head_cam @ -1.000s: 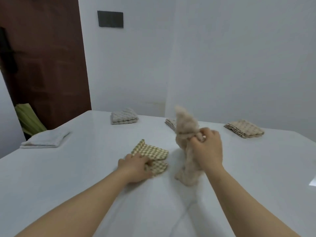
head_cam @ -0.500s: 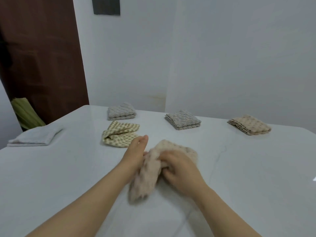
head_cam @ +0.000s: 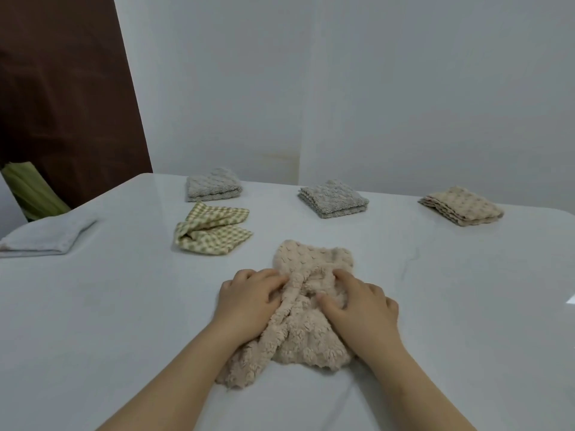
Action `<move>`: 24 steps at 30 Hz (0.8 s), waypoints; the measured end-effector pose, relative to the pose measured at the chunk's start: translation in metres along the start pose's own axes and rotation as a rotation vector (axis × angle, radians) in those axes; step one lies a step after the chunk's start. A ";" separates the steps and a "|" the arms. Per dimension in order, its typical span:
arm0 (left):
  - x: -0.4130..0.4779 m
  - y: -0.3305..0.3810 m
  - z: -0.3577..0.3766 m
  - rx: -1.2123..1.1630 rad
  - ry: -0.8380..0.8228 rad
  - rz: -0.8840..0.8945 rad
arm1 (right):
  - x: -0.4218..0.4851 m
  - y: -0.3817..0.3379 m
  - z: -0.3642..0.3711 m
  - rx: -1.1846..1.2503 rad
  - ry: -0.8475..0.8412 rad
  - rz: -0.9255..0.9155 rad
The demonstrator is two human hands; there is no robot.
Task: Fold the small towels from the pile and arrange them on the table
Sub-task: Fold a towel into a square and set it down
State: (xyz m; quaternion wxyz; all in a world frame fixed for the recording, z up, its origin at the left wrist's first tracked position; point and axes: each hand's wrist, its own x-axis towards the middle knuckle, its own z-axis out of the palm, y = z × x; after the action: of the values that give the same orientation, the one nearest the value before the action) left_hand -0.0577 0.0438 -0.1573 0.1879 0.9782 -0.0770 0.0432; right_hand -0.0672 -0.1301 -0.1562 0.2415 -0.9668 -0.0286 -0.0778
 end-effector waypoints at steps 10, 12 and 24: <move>-0.016 -0.012 -0.036 -0.244 -0.143 -0.234 | -0.002 -0.010 0.006 0.067 0.111 -0.544; -0.015 -0.016 -0.035 -0.351 0.007 -0.231 | -0.003 -0.012 0.002 0.101 0.139 -0.488; -0.007 0.000 -0.015 -0.245 -0.120 -0.080 | -0.011 -0.014 -0.006 0.023 -0.118 -0.147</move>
State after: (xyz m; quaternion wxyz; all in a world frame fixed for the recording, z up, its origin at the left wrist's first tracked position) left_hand -0.0650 0.0501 -0.1445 0.3024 0.9511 -0.0539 -0.0323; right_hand -0.0806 -0.1213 -0.1462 0.2444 -0.9621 -0.1147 -0.0377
